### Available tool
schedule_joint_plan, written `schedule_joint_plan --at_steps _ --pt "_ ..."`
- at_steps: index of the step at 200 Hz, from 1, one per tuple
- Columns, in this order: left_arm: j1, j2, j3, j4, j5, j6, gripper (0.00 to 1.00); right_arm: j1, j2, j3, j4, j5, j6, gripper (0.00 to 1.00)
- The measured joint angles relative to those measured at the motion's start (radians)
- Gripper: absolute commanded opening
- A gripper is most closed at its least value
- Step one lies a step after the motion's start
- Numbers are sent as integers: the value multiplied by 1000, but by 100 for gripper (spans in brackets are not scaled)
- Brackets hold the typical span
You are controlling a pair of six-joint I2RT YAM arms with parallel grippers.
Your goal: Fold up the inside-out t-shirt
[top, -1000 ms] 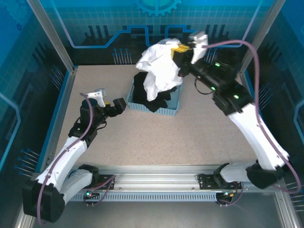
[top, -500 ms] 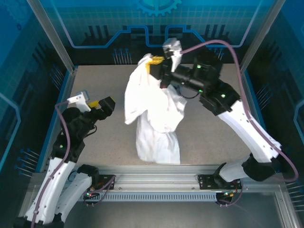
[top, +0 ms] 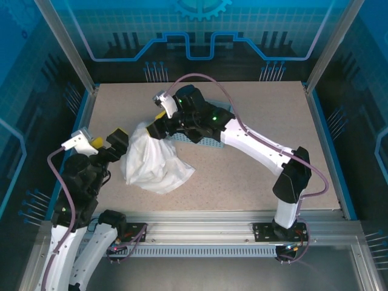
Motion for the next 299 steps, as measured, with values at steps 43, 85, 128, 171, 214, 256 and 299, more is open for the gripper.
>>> schedule_joint_plan --at_steps 43,85,128,171,214,256,299 --pt "0 69 -39 30 90 -3 99 -141 -169 -360 -96 212 -193 81" --pt "0 210 -71 81 196 -8 99 -279 -201 -469 -179 334 -335 81" --pt "-1 226 -71 109 237 -8 99 -268 -50 -408 -206 371 -439 69" --pt "-1 194 -85 114 236 -8 99 -270 116 -310 -240 412 -460 27" --pt "-2 195 -97 115 236 -8 99 -363 124 -288 -254 387 -428 9" --pt "-2 200 -116 141 237 -8 99 -649 117 -271 -263 447 -335 3" --pt "-2 218 -125 160 251 -8 99 -791 233 -72 -340 544 -299 1"
